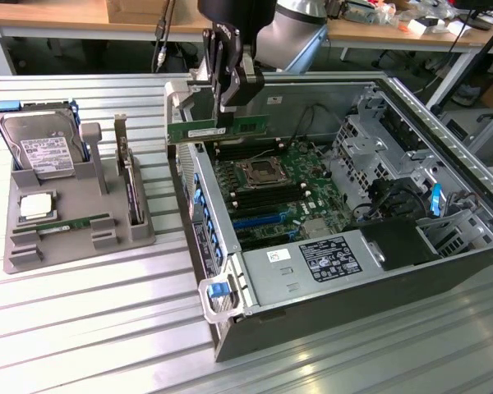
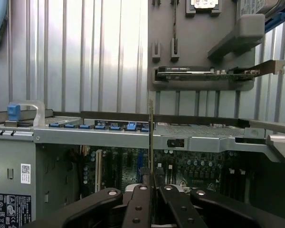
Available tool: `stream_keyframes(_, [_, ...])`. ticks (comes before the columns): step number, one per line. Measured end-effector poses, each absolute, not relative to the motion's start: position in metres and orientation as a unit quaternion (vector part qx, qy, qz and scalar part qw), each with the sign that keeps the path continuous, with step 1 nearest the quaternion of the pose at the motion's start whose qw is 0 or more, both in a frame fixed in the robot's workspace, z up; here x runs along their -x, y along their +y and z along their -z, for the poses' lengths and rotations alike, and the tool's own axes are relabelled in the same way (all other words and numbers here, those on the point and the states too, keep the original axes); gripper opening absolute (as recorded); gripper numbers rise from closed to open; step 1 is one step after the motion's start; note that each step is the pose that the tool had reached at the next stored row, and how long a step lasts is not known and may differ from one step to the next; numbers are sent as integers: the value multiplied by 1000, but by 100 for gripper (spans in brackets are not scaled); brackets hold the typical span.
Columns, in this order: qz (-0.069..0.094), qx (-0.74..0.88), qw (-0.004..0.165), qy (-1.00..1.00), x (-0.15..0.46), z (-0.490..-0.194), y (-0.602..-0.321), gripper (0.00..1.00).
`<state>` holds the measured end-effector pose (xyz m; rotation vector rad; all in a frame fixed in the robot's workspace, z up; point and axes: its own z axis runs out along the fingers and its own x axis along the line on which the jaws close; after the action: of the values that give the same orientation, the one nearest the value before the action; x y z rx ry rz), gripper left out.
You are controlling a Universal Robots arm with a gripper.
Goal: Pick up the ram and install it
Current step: 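Pick up the ram and move it above insertion slot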
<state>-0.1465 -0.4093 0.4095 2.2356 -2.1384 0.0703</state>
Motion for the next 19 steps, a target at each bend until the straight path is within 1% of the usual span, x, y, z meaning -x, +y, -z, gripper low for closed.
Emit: stream_keyframes(19, [-23, -722, 24, -691, 120, -409, -407, 12])
